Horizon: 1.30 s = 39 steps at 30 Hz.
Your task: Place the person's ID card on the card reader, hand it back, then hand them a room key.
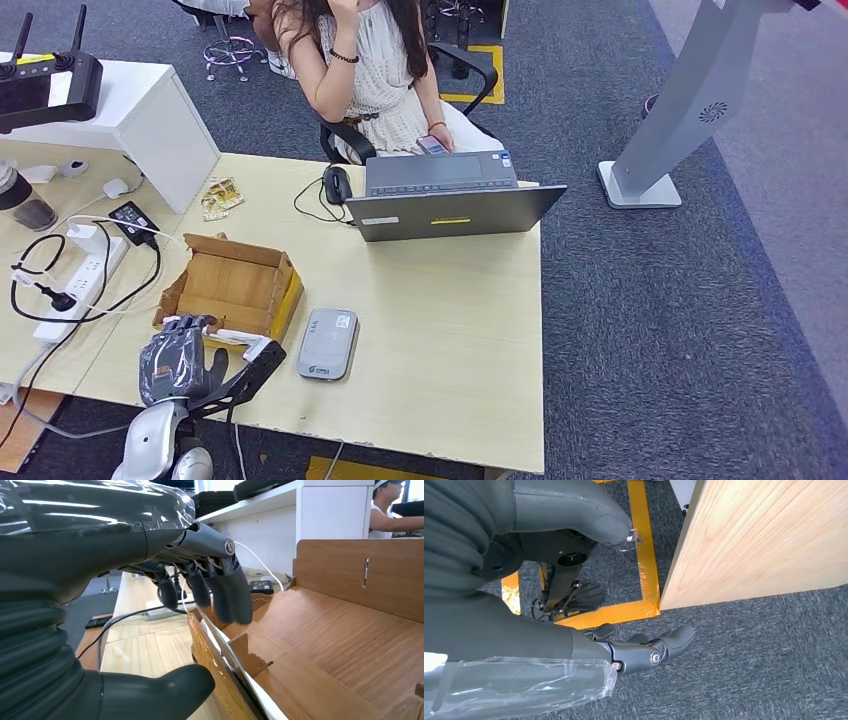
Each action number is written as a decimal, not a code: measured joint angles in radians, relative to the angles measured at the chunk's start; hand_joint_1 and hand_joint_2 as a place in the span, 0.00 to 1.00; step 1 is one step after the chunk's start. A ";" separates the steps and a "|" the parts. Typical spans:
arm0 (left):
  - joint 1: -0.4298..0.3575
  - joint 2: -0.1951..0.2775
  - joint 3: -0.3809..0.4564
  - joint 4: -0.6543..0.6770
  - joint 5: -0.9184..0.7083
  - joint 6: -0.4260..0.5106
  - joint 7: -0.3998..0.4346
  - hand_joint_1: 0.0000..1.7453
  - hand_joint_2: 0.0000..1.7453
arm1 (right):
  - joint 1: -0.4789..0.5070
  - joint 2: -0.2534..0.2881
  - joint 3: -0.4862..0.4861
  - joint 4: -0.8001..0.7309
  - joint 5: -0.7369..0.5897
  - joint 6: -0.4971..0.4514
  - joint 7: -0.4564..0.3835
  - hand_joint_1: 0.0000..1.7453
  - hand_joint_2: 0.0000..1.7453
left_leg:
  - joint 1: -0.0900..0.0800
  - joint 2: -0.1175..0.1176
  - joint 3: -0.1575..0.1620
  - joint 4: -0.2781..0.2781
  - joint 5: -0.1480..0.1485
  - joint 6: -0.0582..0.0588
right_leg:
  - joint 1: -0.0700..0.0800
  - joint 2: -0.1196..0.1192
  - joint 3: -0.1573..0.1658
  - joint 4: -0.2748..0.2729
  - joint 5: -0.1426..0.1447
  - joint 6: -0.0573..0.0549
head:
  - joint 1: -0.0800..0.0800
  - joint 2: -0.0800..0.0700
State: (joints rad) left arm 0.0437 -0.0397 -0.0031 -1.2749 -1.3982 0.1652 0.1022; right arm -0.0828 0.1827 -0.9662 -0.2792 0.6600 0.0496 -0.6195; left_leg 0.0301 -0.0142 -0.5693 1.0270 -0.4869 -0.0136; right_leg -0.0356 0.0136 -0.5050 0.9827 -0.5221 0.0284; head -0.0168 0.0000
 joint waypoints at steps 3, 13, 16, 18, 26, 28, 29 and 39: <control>0.000 0.000 0.000 0.000 0.000 0.000 0.000 0.69 1.00 | 0.000 0.000 0.000 0.000 0.000 0.000 0.000 0.00 1.00 | 0.000 0.000 0.000 0.000 0.000 0.000 | 0.000 0.000 0.000 0.000 0.000 0.000 | 0.000 0.000; -0.002 -0.002 0.003 0.000 0.004 0.006 -0.012 1.00 1.00 | -0.001 0.000 0.000 0.000 0.002 0.001 0.000 0.00 1.00 | 0.000 0.000 0.000 0.000 0.000 0.000 | 0.000 0.000 0.000 0.000 0.000 0.000 | 0.000 0.000; -0.001 -0.003 0.003 0.000 0.001 0.006 -0.012 1.00 1.00 | -0.002 0.000 0.000 0.000 0.001 0.003 -0.001 0.00 1.00 | 0.000 0.000 0.000 0.000 0.000 0.000 | 0.000 0.000 0.000 0.000 0.000 0.000 | 0.000 0.000; -0.001 -0.003 0.003 0.000 0.001 0.007 -0.012 1.00 1.00 | -0.002 0.000 0.000 0.000 0.000 0.003 -0.003 0.00 1.00 | 0.000 0.000 0.000 0.000 0.000 0.000 | 0.000 0.000 0.000 0.000 0.000 0.000 | 0.000 0.000; -0.002 -0.007 0.003 0.000 -0.002 0.011 -0.009 1.00 1.00 | -0.002 0.000 -0.001 0.000 -0.002 0.016 -0.009 0.00 1.00 | 0.000 0.000 0.000 0.000 0.000 0.000 | 0.000 0.000 0.000 0.000 0.000 0.000 | 0.000 0.000; -0.002 -0.007 0.004 0.000 -0.005 0.016 -0.009 1.00 1.00 | -0.002 0.000 -0.001 0.000 -0.002 0.018 -0.011 0.00 1.00 | 0.000 0.000 0.000 0.000 0.000 0.000 | 0.000 0.000 0.000 0.000 0.000 0.000 | 0.000 0.000; -0.002 -0.008 0.004 0.000 -0.007 0.018 -0.009 1.00 1.00 | -0.002 0.000 -0.001 0.000 -0.001 0.018 -0.012 0.00 1.00 | 0.000 0.000 0.000 0.000 0.000 0.000 | 0.000 0.000 0.000 0.000 0.000 0.000 | 0.000 0.000; -0.014 -0.009 0.003 -0.019 -0.020 0.033 -0.009 1.00 1.00 | -0.002 0.000 -0.002 0.000 0.002 0.017 -0.013 0.00 1.00 | 0.000 0.000 0.000 0.000 0.000 0.000 | 0.000 0.000 0.000 0.000 0.000 0.000 | 0.000 0.000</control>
State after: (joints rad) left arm 0.0296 -0.0490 0.0004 -1.2935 -1.4183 0.1981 0.0935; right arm -0.0851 0.1827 -0.9678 -0.2792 0.6616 0.0667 -0.6325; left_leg 0.0301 -0.0142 -0.5692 1.0270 -0.4868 -0.0136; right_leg -0.0356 0.0137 -0.5050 0.9828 -0.5221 0.0284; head -0.0168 0.0000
